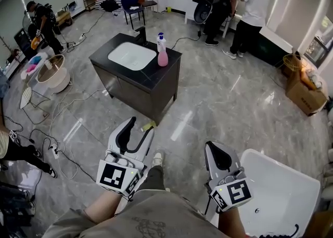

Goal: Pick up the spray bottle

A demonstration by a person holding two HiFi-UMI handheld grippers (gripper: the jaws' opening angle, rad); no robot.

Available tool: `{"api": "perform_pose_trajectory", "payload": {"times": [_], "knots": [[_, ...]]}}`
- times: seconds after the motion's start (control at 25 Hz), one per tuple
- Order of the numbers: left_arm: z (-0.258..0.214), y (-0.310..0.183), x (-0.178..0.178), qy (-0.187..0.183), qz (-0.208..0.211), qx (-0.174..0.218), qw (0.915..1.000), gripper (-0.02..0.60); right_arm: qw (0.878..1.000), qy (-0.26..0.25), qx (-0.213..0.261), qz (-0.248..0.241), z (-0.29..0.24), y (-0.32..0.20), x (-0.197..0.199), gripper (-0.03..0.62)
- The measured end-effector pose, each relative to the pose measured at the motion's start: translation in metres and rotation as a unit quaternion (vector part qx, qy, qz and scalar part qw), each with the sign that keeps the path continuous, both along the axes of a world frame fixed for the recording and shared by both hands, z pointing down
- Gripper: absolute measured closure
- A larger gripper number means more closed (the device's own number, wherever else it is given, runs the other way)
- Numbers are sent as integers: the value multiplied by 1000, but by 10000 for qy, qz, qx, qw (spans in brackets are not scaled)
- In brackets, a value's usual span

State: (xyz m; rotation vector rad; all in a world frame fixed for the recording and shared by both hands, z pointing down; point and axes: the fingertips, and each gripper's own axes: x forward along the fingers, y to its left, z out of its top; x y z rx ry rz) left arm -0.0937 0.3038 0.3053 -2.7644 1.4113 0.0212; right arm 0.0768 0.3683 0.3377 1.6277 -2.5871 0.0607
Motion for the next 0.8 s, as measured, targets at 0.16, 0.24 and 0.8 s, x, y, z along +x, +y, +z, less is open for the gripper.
{"api": "perform_pose_trajectory", "payload": {"times": [0.16, 0.24, 0.8], "knots": [[7, -33, -4, 6, -46, -80, 10000, 370, 10000, 30, -38, -37, 3, -36, -2, 566], [9, -53, -5, 9, -66, -119, 9999, 368, 10000, 53, -64, -46, 3, -56, -2, 566], [11, -212, 3, -216, 245, -299, 9990, 355, 9993, 216, -240, 179, -5, -209, -4, 566]]}}
